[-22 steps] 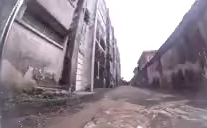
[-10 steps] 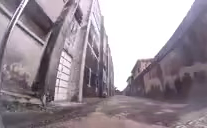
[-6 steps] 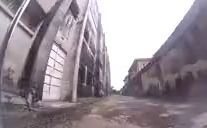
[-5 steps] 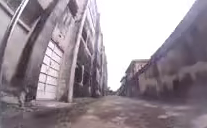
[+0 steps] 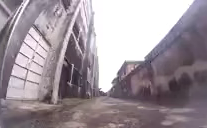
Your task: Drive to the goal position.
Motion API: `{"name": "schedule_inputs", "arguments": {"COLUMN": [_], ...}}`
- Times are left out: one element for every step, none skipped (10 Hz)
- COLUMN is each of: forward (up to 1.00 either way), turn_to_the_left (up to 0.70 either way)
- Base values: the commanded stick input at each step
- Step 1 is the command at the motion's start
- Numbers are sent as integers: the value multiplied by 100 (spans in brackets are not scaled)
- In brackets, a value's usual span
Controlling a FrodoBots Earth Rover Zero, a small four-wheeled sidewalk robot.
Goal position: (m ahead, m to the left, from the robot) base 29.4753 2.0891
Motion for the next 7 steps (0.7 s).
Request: {"name": "schedule_inputs", "arguments": {"forward": [100, 100, 97, 97, 97, 97, 97], "turn_to_the_left": [0, 0, 0, 0, 0, 0, 0]}}
